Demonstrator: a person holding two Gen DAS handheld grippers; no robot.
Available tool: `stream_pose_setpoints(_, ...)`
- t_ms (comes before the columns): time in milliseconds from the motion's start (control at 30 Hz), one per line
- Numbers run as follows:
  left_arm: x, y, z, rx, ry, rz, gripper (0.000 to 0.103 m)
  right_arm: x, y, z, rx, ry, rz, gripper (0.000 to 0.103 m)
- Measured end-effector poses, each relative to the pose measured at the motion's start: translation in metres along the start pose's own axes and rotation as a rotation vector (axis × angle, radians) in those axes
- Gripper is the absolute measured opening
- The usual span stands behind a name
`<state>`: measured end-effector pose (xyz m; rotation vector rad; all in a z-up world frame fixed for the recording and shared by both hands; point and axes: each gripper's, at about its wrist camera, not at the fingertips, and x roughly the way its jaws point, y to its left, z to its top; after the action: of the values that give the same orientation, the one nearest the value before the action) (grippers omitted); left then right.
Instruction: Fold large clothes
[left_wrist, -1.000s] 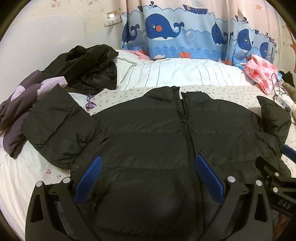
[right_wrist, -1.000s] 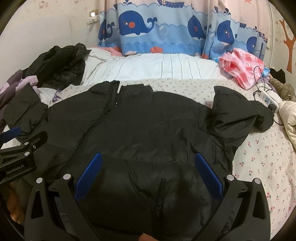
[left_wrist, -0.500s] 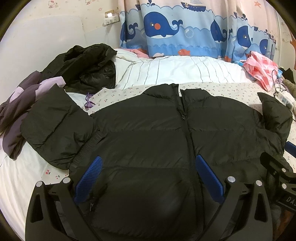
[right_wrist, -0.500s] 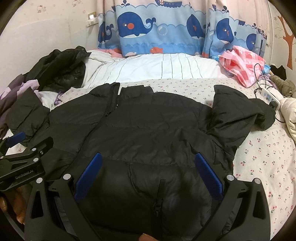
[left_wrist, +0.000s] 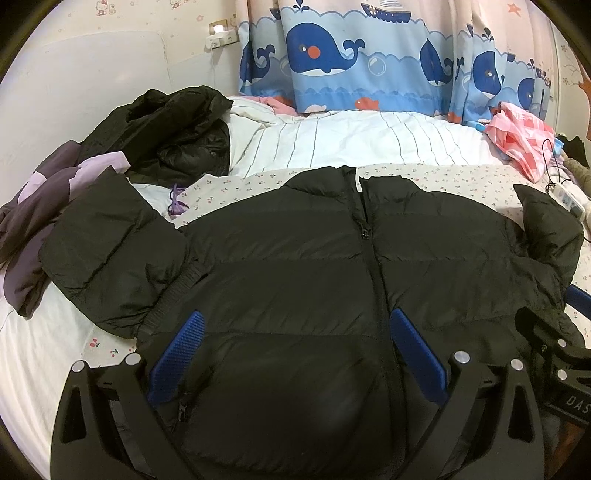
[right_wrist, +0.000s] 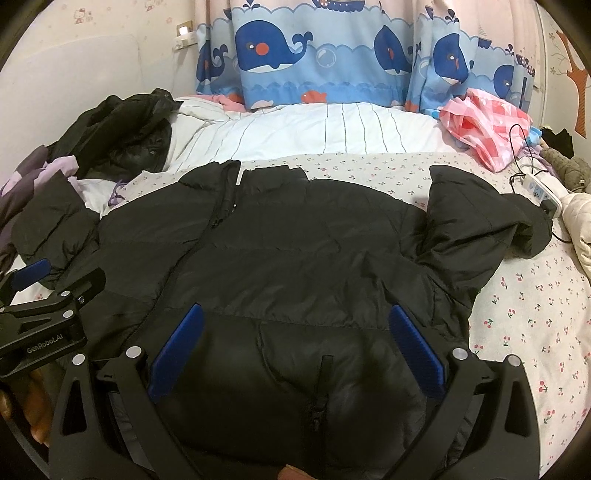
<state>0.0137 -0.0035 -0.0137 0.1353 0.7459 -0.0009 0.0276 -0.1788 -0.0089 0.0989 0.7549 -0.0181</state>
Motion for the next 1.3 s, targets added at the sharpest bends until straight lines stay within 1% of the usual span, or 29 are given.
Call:
stream_pose_setpoints(767,0.0,-0.004,0.0,0.003,0.002,-0.002,0.097,0.003,0.001,-0.002,-0.005,0.003,0.002,0.097)
stream_pose_setpoints(1100,-0.002,-0.008,-0.001,0.005,0.002,-0.005,0.097,0.007,0.001,-0.004,-0.005,0.018,0.012,0.097)
stream_pose_setpoints(1133,-0.003,-0.009,-0.002,0.005,0.002,-0.006,0.097,0.011,0.002,-0.005,-0.006,0.037,0.022,0.097)
stream_pose_setpoints(1167,-0.004,-0.009,-0.002,0.005,0.002,-0.008,0.097,0.018,0.004,-0.007,-0.013,0.084,0.051,0.097)
stream_pose_setpoints(1233,-0.004,-0.01,-0.002,0.001,0.0,-0.014,0.097,0.023,0.007,-0.009,-0.024,0.117,0.084,0.097)
stream_pose_setpoints(1267,-0.006,-0.011,-0.001,-0.001,-0.004,-0.017,0.097,0.02,0.007,-0.008,-0.027,0.105,0.088,0.097)
stream_pose_setpoints(1300,-0.007,-0.009,0.0,-0.003,-0.006,-0.018,0.097,0.011,0.004,-0.003,-0.022,0.068,0.08,0.097)
